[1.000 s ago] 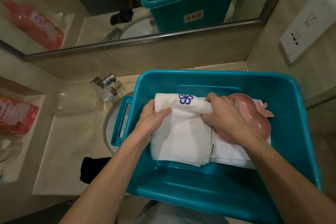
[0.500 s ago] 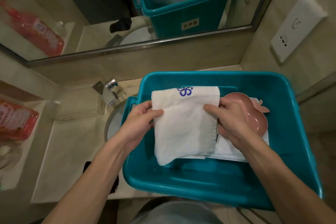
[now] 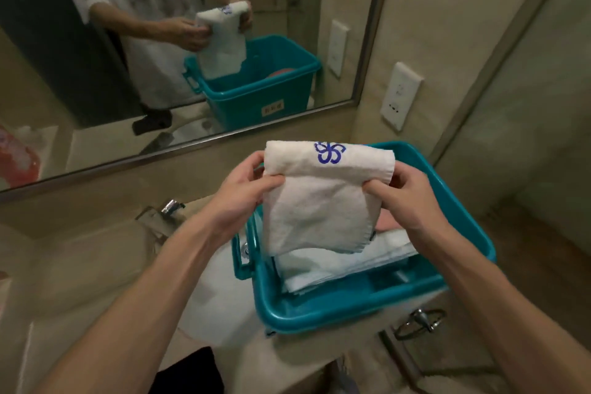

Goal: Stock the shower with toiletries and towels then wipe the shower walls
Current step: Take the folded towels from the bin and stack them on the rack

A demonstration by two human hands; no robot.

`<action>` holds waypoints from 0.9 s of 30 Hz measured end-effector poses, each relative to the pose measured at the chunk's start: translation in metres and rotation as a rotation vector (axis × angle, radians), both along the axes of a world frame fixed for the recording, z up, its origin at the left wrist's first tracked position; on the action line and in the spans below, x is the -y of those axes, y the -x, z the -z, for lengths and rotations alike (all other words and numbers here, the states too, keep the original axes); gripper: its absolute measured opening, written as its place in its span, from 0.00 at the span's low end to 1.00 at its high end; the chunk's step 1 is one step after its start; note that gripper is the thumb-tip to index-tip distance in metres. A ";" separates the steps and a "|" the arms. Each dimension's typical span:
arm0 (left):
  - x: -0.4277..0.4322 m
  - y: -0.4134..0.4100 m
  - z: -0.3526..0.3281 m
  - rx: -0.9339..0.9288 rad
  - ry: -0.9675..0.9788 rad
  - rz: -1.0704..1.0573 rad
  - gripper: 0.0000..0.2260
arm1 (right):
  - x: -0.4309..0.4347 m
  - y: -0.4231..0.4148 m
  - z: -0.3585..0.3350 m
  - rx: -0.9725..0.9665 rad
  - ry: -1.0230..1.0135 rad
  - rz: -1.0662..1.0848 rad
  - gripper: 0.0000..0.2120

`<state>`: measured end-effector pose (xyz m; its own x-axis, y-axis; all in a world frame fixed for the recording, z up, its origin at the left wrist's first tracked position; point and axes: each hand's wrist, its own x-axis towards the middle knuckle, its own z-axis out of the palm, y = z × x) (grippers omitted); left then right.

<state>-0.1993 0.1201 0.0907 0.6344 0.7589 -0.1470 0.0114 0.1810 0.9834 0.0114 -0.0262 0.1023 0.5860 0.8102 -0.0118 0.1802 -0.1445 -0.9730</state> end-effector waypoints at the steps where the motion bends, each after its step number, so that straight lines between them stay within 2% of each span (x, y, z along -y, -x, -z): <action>1: 0.001 0.003 -0.006 0.021 -0.020 0.020 0.17 | 0.008 0.007 -0.006 0.007 -0.031 0.032 0.14; 7: 0.018 0.002 -0.055 0.148 -0.075 0.103 0.14 | 0.063 0.034 -0.062 0.052 -0.177 0.205 0.14; 15: 0.080 -0.047 -0.127 0.270 -0.155 0.343 0.10 | 0.175 0.041 -0.141 0.293 -0.232 0.365 0.18; 21: 0.171 -0.084 -0.170 0.341 -0.166 0.509 0.13 | 0.281 0.053 -0.199 0.302 -0.160 0.524 0.18; 27: 0.283 -0.095 -0.211 0.446 -0.193 0.673 0.10 | 0.405 0.096 -0.241 0.339 -0.182 0.730 0.16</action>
<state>-0.1038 -0.1630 0.3021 0.9298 0.1828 0.3194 -0.3411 0.1024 0.9344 -0.0848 -0.4313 0.3432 0.9140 0.1964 0.3551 0.3901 -0.1845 -0.9021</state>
